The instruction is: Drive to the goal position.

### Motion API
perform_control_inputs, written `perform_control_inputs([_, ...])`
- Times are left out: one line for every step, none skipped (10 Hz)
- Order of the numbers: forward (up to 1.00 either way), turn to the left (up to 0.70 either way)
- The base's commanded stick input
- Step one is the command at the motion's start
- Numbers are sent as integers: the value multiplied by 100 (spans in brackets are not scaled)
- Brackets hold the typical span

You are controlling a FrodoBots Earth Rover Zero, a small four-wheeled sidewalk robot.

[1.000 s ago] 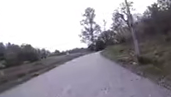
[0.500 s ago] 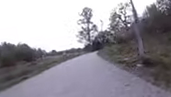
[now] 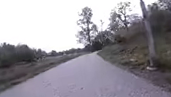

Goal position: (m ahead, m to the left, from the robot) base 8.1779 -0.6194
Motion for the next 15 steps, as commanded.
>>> perform_control_inputs([100,0])
perform_control_inputs([100,0])
perform_control_inputs([100,0])
perform_control_inputs([100,0])
perform_control_inputs([100,0])
perform_control_inputs([100,0])
perform_control_inputs([100,0])
perform_control_inputs([100,0])
perform_control_inputs([100,0])
perform_control_inputs([100,0])
perform_control_inputs([100,0])
perform_control_inputs([100,0])
perform_control_inputs([100,0])
perform_control_inputs([100,0])
perform_control_inputs([100,0])
